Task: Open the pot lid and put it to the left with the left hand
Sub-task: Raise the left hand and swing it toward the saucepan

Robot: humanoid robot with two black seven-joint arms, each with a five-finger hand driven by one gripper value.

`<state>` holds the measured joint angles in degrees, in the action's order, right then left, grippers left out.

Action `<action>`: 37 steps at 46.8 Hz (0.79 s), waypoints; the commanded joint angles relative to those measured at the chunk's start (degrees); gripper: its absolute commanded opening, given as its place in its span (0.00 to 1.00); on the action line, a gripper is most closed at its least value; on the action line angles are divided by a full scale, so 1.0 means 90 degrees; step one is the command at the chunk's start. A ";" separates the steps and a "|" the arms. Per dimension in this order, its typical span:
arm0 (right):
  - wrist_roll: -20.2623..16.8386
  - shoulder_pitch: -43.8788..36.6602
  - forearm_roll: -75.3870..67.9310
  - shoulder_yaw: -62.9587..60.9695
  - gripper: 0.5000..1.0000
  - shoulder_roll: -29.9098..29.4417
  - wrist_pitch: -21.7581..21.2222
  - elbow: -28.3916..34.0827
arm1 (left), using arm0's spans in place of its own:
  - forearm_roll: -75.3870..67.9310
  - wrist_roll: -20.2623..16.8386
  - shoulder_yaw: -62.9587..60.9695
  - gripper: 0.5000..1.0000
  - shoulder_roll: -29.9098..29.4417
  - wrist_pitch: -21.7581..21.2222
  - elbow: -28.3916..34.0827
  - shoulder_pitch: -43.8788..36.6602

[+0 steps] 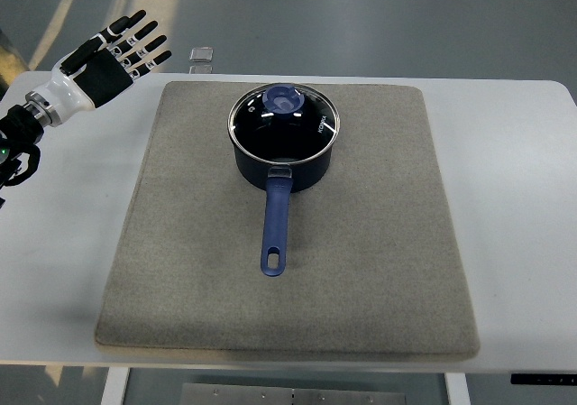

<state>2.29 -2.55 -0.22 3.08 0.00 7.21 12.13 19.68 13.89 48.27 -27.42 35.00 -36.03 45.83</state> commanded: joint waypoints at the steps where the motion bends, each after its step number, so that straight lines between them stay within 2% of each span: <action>1: -0.0001 0.0000 0.0005 0.0000 0.83 0.0000 0.0000 0.0000 | 0.0001 0.0000 0.0007 0.99 0.0000 0.0000 0.0000 -0.0004; 31: -0.0001 0.0000 0.0005 0.0000 0.83 0.0000 0.0000 -0.0010 | -0.0379 -0.0019 -0.0158 0.99 -0.0010 0.0000 0.0029 0.0327; 34: -0.0001 0.0000 0.0005 0.0009 0.83 0.0000 0.0000 0.0000 | -0.0886 -0.0165 -0.0178 0.99 -0.0010 0.0000 0.0000 0.0415; 37: -0.0001 0.0000 0.0005 0.0000 0.83 0.0000 0.0000 0.0000 | -0.1530 -0.0565 -0.0168 0.99 -0.0010 0.0000 0.0000 0.0445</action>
<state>2.27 -2.55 -0.21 3.09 0.00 7.21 12.12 11.76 12.26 46.72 -27.50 35.00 -35.97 49.49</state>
